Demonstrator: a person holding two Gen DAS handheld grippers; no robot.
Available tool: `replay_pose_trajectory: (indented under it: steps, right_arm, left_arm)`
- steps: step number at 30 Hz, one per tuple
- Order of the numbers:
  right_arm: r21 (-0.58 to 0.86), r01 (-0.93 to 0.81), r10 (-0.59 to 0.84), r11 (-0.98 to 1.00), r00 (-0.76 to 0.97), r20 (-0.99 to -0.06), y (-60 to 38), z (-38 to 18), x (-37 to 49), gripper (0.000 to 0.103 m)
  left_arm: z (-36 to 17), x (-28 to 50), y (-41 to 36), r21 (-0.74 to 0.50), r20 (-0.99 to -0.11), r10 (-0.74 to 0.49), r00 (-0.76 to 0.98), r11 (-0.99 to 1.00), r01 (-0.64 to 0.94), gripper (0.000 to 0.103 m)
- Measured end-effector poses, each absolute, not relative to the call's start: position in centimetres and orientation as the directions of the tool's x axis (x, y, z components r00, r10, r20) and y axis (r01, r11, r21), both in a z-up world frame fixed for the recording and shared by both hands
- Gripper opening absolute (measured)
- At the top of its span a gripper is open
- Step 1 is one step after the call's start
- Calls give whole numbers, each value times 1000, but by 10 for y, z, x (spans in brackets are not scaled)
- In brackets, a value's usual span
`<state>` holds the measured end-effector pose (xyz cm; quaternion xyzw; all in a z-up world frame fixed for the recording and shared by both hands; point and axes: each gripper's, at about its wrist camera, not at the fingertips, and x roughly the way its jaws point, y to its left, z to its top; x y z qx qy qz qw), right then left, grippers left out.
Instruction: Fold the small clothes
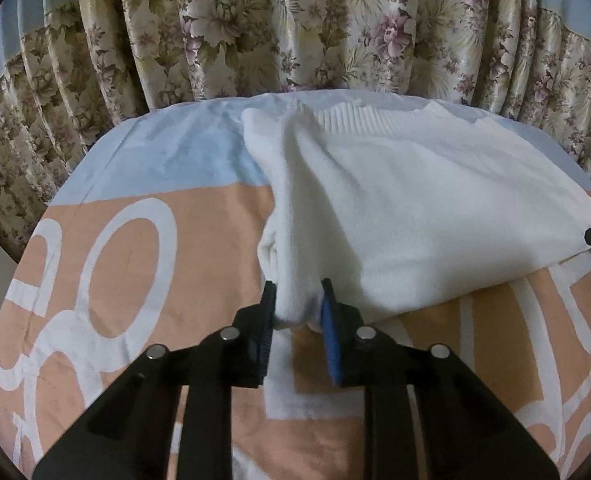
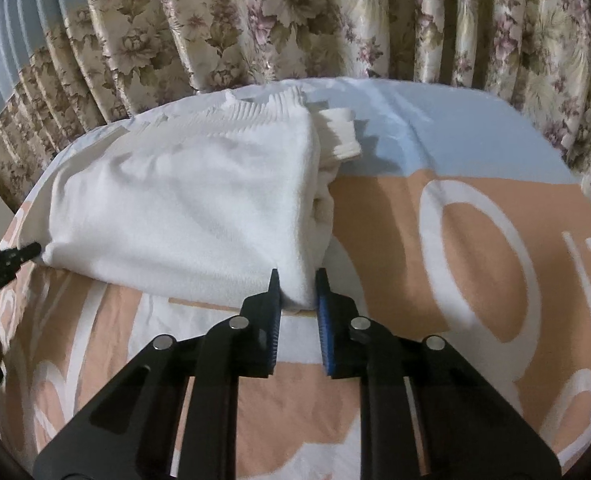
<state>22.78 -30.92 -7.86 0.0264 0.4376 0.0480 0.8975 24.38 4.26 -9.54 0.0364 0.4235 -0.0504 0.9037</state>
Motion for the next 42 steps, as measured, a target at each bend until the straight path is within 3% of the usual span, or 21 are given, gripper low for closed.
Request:
replay_pose_trajectory:
  steps: [6, 7, 8, 9, 10, 11, 16, 19, 25, 30, 35, 42]
  right_arm:
    - [102, -37, 104, 994, 583, -806, -314, -94, 231, 20]
    - [99, -27, 96, 995, 583, -807, -315, -95, 231, 23]
    - [94, -8, 81, 995, 588, -805, -319, -95, 229, 36]
    - [96, 6, 74, 995, 587, -806, -324, -95, 228, 47]
    - [100, 11, 74, 995, 586, -807, -328, -96, 227, 50]
    - [107, 13, 79, 994, 585, -807, -333, -96, 225, 51]
    - [38, 13, 23, 999, 588, -809, -341, -88, 220, 58]
    - [12, 45, -17, 999, 594, -805, -351, -82, 216, 58]
    - [52, 73, -7, 996, 636, -772, -366, -58, 228, 61]
    - [79, 51, 26, 996, 659, -751, -361, -43, 269, 72]
    - [78, 15, 51, 997, 640, -767, -343, -50, 311, 74]
    - [135, 13, 101, 991, 592, -799, -333, -73, 339, 78]
  left_arm:
    - [-109, 245, 52, -30, -779, -78, 623, 996, 86, 29]
    - [-110, 244, 56, -47, -778, -81, 624, 996, 71, 40]
    - [-111, 241, 63, -69, -776, -81, 626, 997, 44, 55]
    - [-112, 239, 73, -90, -776, -73, 626, 996, 5, 63]
    - [-113, 237, 82, -101, -776, -62, 627, 995, -26, 77]
    - [-113, 234, 86, -107, -776, -59, 628, 993, -39, 81]
    - [-97, 223, 86, 46, -756, 63, 651, 998, -44, 84]
    - [-88, 217, 104, 33, -744, 102, 660, 993, -116, 83]
    - [-56, 231, 93, 3, -690, 54, 722, 997, -73, 83]
    - [-40, 267, 50, -39, -680, -38, 733, 999, 16, 83]
    - [-54, 302, -7, 2, -688, -52, 724, 997, 73, 84]
    - [-79, 325, -39, -75, -723, -117, 680, 993, 91, 84]
